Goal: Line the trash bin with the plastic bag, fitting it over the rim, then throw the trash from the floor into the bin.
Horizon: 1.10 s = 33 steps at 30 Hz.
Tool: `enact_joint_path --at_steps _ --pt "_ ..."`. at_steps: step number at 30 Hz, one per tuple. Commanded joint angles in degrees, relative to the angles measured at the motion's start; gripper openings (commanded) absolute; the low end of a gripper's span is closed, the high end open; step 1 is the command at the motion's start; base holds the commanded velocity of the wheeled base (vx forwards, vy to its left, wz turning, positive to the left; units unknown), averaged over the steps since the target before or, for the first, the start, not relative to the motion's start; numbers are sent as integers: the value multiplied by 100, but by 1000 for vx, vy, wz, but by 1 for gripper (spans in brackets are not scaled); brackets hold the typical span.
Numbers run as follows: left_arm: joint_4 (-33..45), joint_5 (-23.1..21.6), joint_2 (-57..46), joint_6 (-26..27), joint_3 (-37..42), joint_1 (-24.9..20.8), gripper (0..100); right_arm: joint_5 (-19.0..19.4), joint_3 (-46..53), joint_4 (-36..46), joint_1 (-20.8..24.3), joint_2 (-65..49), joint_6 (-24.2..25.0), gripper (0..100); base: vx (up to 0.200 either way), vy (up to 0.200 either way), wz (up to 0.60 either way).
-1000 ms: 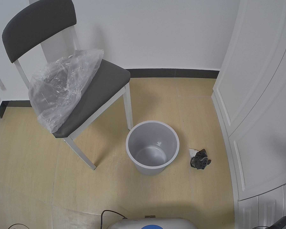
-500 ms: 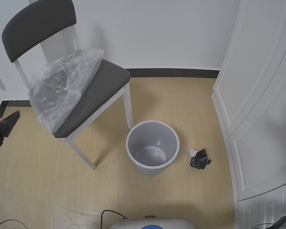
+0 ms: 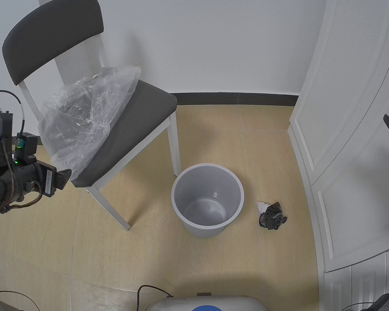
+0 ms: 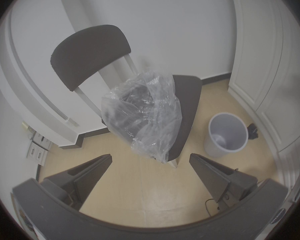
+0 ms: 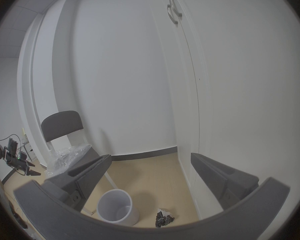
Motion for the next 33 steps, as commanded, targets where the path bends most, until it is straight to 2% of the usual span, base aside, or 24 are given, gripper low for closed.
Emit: enact_joint_path --at_steps 1,4,6,8,12,18,19,23,30,33 --pt "-1 239 523 72 -56 -212 100 1 4 -7 19 52 0 100 0 0 0" --pt "-36 414 672 72 -65 -230 100 1 13 2 19 61 0 100 0 0 0" --pt "-256 757 953 116 -56 -212 100 1 22 19 19 61 0 100 0 0 0" --pt "-432 889 1076 133 -65 -221 100 1 31 28 19 61 -9 100 0 0 0" --pt "-757 959 1402 221 -144 -221 100 10 39 37 19 70 -9 100 0 0 0" --pt "-1249 1249 1683 643 -161 -204 100 19 39 46 19 79 -9 100 0 0 0" --pt "-1645 1496 1859 968 -153 -195 100 19 48 46 19 87 -9 100 0 0 0" --pt "-2058 1794 2061 1285 -144 -177 100 19 48 19 19 96 -9 100 0 0 0" --pt "-2146 1935 2026 1381 -100 -133 100 27 31 2 10 17 0 100 0 0 0" --pt "-2146 1935 1903 1425 -82 104 100 27 22 -7 10 -18 -9 100 0 0 0"
